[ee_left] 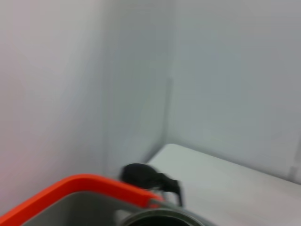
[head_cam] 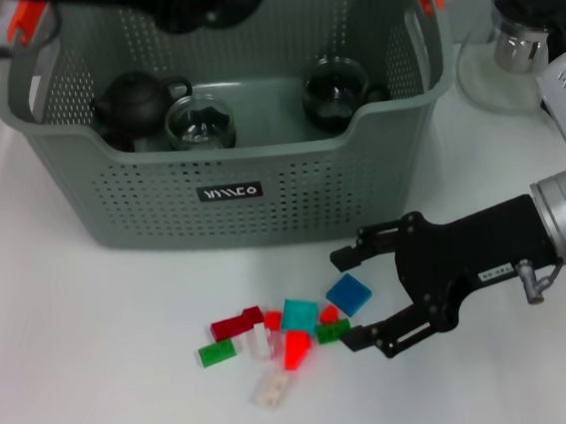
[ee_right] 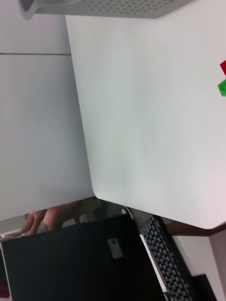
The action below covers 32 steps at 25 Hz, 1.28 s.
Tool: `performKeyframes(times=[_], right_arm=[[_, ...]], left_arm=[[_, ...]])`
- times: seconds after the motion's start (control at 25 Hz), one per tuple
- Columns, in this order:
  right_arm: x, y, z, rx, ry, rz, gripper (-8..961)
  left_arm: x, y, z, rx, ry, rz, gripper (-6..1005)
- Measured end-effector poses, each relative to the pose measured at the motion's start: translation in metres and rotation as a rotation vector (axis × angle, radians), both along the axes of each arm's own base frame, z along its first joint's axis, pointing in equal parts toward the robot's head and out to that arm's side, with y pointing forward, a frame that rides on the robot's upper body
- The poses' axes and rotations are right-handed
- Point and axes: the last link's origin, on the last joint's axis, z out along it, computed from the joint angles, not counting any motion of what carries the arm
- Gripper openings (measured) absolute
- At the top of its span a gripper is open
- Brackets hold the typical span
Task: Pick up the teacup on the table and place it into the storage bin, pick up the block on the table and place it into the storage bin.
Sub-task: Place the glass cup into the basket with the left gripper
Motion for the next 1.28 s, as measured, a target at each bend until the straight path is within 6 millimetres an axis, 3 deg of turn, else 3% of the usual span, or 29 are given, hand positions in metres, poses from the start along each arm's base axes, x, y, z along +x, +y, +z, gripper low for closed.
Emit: performKeyframes(times=[0.2,0.44,0.8,1.28], right_arm=[[0.000,0.002,0.003,0.006,-0.005,0.003,942],[0.001,0.003,0.005,0.011,-0.009,0.004,942],[0.002,0.004,0.005,0.016,-0.011,0.009,941],[0.003,0.003,0.003,0.013,-0.012,0.007,941]], left_arm=[[-0.004,0.042,-0.019,0.022,0.040,0.148,48],[-0.010,0.069,-0.057,0.040,0.168,0.239,47],[-0.005,0.076,-0.105,0.056,0.336,0.226,46],[-0.010,0.072,-0.137,0.049,0.475,0.201,47]])
